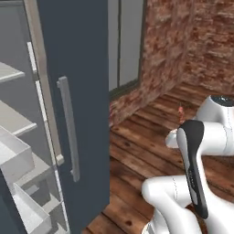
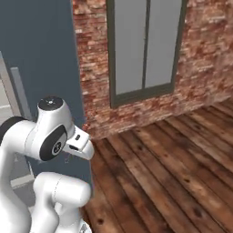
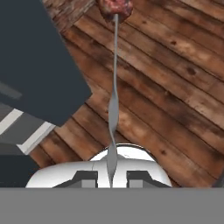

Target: Store the kebab skewer in the freezer for long-term storage. Close the freezer door after placing the cooked food.

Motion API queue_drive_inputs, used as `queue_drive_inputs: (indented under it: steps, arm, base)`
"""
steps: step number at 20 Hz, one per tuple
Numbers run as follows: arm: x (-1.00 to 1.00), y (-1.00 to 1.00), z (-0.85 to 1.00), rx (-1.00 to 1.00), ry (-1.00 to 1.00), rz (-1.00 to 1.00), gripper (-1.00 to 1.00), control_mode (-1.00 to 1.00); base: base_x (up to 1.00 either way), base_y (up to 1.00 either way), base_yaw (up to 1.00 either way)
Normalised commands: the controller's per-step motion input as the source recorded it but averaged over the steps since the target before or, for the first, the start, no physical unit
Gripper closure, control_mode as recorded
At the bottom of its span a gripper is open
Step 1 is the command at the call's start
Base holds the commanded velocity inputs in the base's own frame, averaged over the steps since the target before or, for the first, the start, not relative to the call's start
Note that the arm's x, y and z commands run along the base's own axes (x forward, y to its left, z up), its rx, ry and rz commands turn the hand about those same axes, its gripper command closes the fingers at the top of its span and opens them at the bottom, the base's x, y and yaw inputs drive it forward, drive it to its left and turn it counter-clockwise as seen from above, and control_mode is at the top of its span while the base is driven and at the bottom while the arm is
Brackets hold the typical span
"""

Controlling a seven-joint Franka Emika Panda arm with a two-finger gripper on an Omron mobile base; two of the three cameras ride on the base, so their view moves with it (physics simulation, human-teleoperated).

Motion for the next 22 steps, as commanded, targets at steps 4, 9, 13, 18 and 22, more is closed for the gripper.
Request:
queue_drive_inputs:
  steps: [4, 9, 13, 18, 22]
  arm:
    - [0.0, 0.0, 0.0, 0.0, 0.0, 0.0, 1.0, 1.0]
    - [0.0, 0.0, 0.0, 0.0, 0.0, 0.0, 1.0, 1.0]
    - [0.0, 0.0, 0.0, 0.0, 0.0, 0.0, 1.0, 1.0]
    - [0.0, 0.0, 0.0, 0.0, 0.0, 0.0, 1.0, 1.0]
    - [0.0, 0.0, 0.0, 0.0, 0.0, 0.0, 1.0, 1.0]
  base:
    - [0.09, -0.22, 0.68]
    - [0.0, -0.04, 0.64]
    - [0.02, 0.0, 0.61]
    - [0.25, -0.03, 0.56]
    - [0.28, -0.01, 0.57]
